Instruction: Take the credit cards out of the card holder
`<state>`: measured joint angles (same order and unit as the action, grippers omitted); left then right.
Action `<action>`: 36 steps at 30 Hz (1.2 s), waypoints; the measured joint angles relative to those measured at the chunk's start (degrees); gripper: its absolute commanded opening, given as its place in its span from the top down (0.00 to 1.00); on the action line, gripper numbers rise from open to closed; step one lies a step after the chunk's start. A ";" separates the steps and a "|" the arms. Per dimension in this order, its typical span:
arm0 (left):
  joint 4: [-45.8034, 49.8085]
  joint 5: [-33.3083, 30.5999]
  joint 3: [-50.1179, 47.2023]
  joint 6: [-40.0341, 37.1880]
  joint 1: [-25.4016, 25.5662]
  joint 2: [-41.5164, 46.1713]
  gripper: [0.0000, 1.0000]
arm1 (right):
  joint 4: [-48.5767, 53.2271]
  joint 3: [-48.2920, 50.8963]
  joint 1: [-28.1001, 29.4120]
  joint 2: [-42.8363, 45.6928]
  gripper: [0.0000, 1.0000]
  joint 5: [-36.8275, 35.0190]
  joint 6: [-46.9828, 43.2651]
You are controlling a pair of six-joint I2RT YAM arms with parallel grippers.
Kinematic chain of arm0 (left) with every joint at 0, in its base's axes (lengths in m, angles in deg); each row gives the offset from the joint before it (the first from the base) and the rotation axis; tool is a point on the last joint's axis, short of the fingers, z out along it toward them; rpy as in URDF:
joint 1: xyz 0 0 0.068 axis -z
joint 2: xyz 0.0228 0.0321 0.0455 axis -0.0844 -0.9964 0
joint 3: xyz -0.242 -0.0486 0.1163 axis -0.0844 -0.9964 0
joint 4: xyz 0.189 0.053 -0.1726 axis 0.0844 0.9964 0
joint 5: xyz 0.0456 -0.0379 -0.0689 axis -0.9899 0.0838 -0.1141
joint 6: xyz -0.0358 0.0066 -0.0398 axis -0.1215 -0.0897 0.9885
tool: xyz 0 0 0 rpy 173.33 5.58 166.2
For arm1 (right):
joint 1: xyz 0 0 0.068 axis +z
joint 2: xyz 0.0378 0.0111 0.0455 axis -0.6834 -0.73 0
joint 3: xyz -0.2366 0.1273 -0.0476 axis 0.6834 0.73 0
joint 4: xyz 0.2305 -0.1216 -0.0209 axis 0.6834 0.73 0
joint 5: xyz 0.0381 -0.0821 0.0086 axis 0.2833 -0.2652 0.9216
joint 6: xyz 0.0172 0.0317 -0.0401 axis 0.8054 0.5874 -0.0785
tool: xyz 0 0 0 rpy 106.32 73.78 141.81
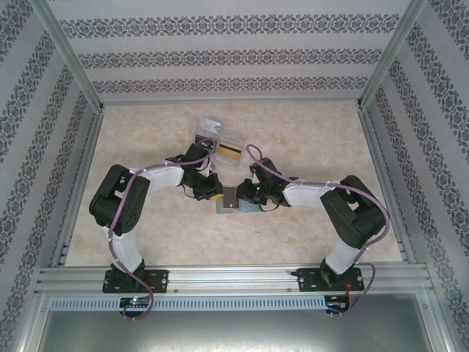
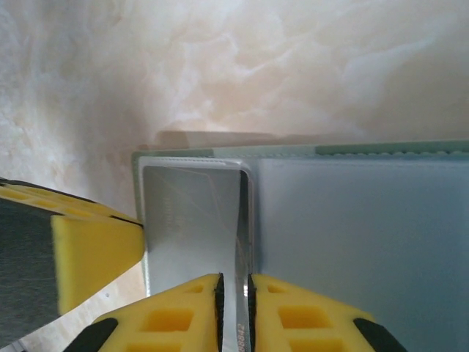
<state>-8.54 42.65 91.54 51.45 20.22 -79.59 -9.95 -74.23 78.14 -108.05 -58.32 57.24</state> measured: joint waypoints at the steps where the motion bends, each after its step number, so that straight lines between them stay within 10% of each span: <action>1: 0.00 0.09 0.00 0.00 0.00 0.00 0.88 | 0.20 -0.02 0.00 -0.24 0.80 0.00 0.00; 36: 0.46 -0.94 0.04 0.00 0.02 -0.61 0.82 | 1.09 -1.09 0.00 -2.12 0.80 0.48 0.02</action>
<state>-8.08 41.71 91.59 51.45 20.24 -80.20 -8.86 -75.32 78.14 -110.17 -57.83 57.26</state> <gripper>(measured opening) 0.176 0.198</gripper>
